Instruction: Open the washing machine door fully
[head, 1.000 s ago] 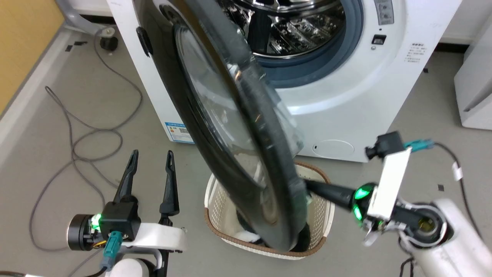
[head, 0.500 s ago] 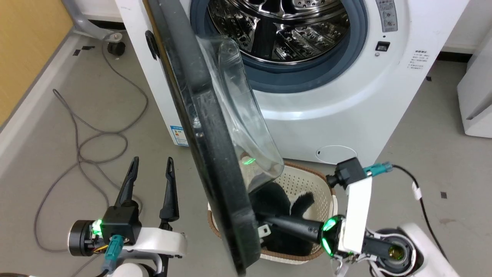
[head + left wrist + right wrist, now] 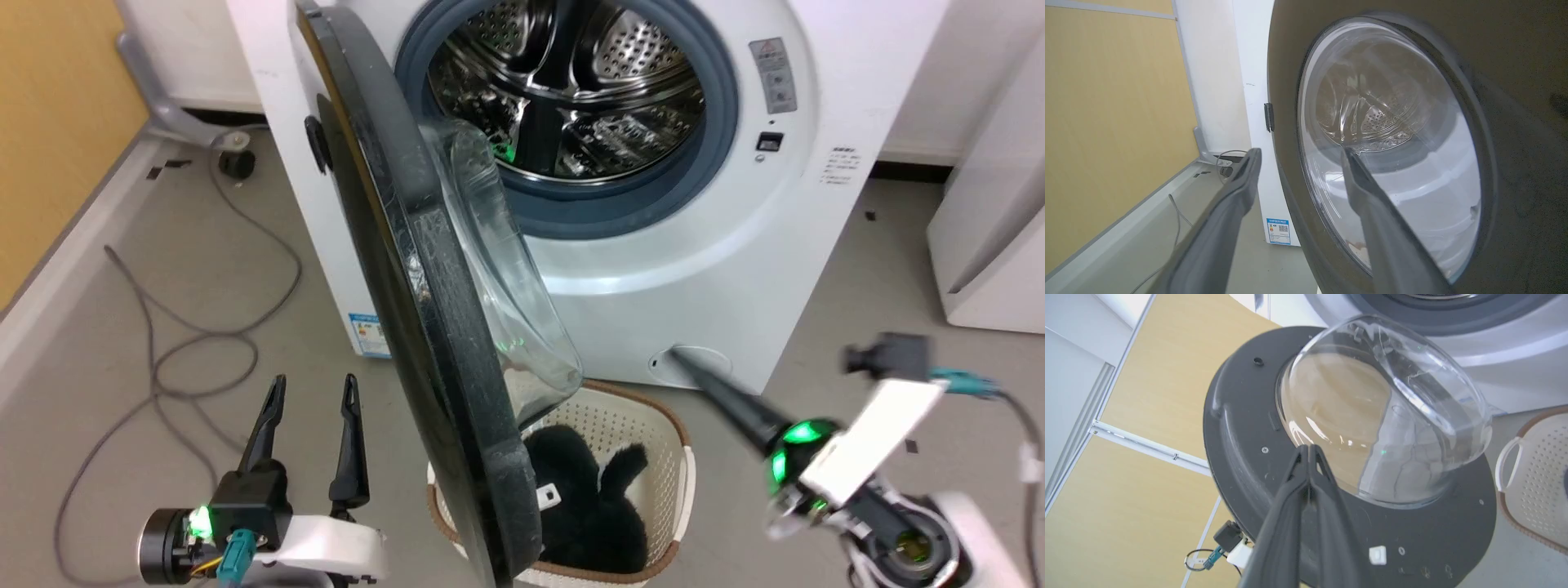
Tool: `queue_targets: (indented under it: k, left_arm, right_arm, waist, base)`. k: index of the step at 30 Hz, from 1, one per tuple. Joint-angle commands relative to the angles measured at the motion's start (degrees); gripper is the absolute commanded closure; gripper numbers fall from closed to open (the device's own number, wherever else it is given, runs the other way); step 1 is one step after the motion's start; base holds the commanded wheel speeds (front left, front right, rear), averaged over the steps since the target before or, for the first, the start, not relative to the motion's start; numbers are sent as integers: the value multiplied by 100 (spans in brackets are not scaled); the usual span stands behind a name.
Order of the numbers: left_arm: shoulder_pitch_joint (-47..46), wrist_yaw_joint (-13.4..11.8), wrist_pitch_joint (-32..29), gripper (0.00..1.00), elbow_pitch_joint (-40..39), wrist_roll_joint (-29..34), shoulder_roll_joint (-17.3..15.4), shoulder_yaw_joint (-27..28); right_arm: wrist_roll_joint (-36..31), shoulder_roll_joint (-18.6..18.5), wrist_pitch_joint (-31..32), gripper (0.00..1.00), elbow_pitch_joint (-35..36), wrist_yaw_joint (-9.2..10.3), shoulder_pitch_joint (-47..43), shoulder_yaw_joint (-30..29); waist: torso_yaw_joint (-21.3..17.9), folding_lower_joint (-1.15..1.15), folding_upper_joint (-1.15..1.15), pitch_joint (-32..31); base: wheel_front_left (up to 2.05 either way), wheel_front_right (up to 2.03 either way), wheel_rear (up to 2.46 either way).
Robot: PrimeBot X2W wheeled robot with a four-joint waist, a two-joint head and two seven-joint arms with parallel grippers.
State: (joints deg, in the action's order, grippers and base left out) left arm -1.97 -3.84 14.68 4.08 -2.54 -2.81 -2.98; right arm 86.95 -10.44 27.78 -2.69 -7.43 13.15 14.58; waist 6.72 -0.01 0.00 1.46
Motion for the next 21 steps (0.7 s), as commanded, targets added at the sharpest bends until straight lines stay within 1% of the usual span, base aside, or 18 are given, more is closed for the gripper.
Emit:
queue_targets:
  k: [1, 4, 6, 9, 13, 15, 17, 18, 19, 21]
  left_arm:
    - [94, 27, 32, 0, 0, 39, -7, 19]
    - [113, 38, 32, 0, -10, 50, -7, 60]
    - [114, 45, 32, 0, -16, 54, -7, 84]
    - [125, 47, 32, 0, -16, 52, -7, 100]
    - [142, 38, 32, 0, -19, 41, -7, 95]
    - [154, 35, 32, 0, -19, 37, -7, 100]
    - [171, 36, 32, 0, -24, 30, -7, 115]
    - [179, 36, 32, 0, -27, 27, -7, 126]
    - [187, 34, 32, 0, -32, 25, -7, 138]
    - [199, 33, 32, 0, -38, 22, -7, 148]
  right_arm:
    - [-115, 15, -290, 100, 78, -6, -90, -142]
    - [-595, -89, -1122, 100, 194, -6, -53, -417]
    - [-1045, -204, -1769, 100, 287, -6, -43, -486]
    - [-1442, -318, -2693, 100, 291, -6, -123, -601]
    - [-2228, -678, -3814, 100, 63, -6, -229, -675]
    - [-2624, -751, -4126, 100, -87, -6, -288, -755]
    - [-3265, -785, -4243, 100, -246, -6, -334, -924]
    - [-3773, -813, -4264, 100, -297, -6, -350, -992]
    - [-4336, -766, -4270, 100, -290, -6, -357, -1156]
    - [-5311, -481, -4274, 100, -202, -6, -428, -1499]
  waist:
    - [-79, 1, 0, -64]
    - [-148, 1, 0, -76]
    - [-182, 1, 0, -80]
    - [-220, 1, 0, -103]
    - [-250, 1, 0, -130]
    - [-266, 1, 0, -148]
    - [-288, 1, 0, -162]
    - [-301, 1, 0, -167]
    - [-316, 1, 0, -168]
    - [-335, 1, 0, -172]
  base:
    - [0, 0, 0]
    - [0, 0, 0]
    - [0, 0, 0]
    - [0, 0, 0]
    - [0, 0, 0]
    - [0, 0, 0]
    - [0, 0, 0]
    - [0, 0, 0]
    - [0, 0, 0]
    - [0, 0, 0]
